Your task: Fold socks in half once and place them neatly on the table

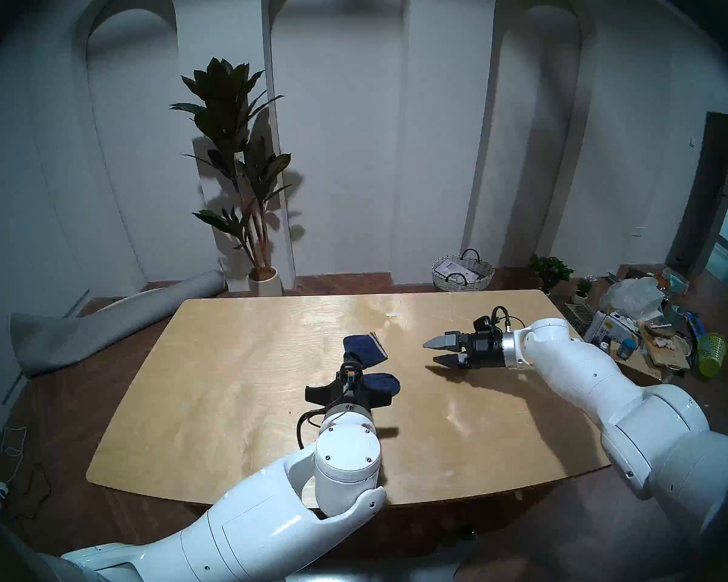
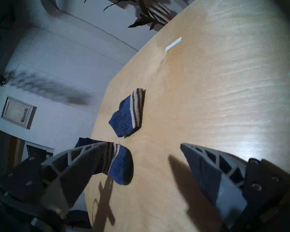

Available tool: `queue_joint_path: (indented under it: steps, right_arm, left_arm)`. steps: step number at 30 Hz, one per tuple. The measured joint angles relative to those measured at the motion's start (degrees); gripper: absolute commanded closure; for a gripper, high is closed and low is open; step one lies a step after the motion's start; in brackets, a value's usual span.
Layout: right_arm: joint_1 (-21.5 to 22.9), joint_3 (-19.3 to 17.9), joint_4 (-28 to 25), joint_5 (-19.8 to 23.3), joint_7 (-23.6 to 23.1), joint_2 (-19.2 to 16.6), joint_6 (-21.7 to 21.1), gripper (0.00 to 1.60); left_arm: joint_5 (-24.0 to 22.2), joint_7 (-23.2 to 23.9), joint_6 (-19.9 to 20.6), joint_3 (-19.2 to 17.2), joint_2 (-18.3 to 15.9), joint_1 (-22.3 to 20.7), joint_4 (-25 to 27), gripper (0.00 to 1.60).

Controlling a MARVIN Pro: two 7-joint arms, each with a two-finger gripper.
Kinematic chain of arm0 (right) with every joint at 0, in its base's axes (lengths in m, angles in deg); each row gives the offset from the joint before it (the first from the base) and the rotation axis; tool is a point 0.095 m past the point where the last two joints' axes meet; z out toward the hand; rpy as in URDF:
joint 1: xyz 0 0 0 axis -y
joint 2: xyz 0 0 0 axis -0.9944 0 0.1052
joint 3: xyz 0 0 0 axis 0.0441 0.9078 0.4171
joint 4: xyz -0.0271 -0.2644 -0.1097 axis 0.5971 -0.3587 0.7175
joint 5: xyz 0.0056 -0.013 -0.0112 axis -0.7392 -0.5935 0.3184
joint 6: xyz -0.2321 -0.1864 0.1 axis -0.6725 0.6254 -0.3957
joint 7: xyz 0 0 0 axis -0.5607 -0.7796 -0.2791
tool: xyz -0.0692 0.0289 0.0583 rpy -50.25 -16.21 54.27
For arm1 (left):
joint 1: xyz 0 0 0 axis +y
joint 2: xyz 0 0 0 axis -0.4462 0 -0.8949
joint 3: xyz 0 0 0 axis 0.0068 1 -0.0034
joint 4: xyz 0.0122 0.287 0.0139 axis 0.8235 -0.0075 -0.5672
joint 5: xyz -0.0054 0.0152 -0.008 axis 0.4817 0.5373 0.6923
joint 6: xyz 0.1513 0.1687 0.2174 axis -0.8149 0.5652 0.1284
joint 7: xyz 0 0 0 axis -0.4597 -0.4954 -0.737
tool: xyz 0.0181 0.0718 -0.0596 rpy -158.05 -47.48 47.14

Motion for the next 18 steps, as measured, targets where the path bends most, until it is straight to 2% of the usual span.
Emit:
queue_joint_path:
  steps: [12,18]
  right_arm:
    - [-3.3,0.4,-9.4,3.0,3.3,0.1,-3.2,0.0]
    - [-4.6,-0.7,-14.6,4.9,4.4,-1.3,-4.2,0.0]
  left_arm:
    - [0.7,-0.9,-0.1,1.5,0.1,-0.1,0.0,1.6]
    - [1.4,-1.6,-0.3,1.4,-0.3,-0.4,0.0,1.6]
